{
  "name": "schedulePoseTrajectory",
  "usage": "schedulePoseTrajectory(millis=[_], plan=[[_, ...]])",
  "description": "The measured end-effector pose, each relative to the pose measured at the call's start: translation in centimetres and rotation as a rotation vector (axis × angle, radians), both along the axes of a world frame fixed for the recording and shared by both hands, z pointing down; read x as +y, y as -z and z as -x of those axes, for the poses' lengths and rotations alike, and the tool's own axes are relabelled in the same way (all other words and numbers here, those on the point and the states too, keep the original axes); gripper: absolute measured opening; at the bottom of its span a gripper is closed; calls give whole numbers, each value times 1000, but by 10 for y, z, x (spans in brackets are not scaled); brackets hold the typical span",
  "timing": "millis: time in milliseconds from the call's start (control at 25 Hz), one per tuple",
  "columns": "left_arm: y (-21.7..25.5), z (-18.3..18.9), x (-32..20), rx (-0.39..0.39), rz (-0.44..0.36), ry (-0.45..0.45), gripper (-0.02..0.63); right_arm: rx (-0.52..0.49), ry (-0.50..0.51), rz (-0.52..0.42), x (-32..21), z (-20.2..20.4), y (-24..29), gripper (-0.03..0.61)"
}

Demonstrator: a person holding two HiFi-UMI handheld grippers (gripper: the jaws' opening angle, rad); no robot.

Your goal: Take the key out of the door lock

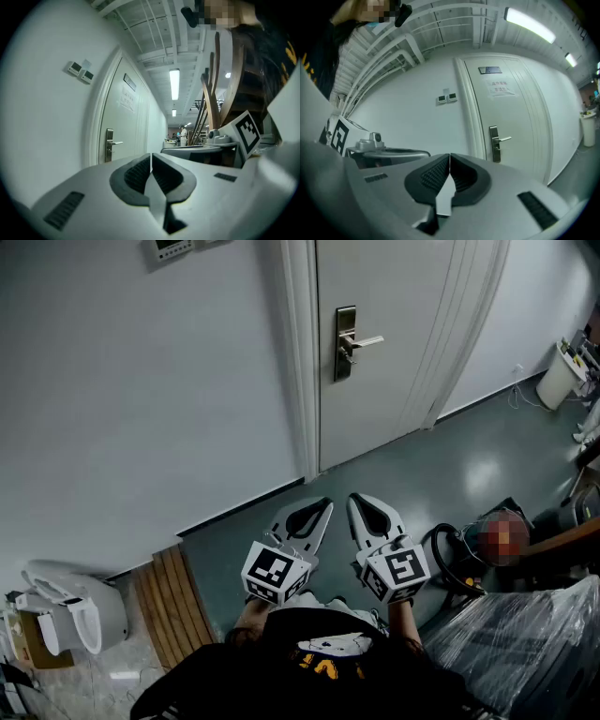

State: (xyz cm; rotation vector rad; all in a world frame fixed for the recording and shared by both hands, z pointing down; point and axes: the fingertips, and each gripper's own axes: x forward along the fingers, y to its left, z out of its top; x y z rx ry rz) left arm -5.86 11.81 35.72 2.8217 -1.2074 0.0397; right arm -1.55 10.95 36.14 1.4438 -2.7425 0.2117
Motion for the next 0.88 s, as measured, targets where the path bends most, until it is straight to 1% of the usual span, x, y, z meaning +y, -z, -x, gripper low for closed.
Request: schedulePoseTrajectory(millis=[120,400,680,880], plan=[[-1,7,0,-8,1,5,15,11,24,-22,1,12,3,6],[-1,32,-7,-5,2,20,15,-46,53,-6,-5,37,4,8],[-10,55,-11,-11,9,12,15,-44,19,9,-11,49,-5,8],[-19,74,-19,-19,21,14,15,-20,-21,18,-16,53,-11,8]])
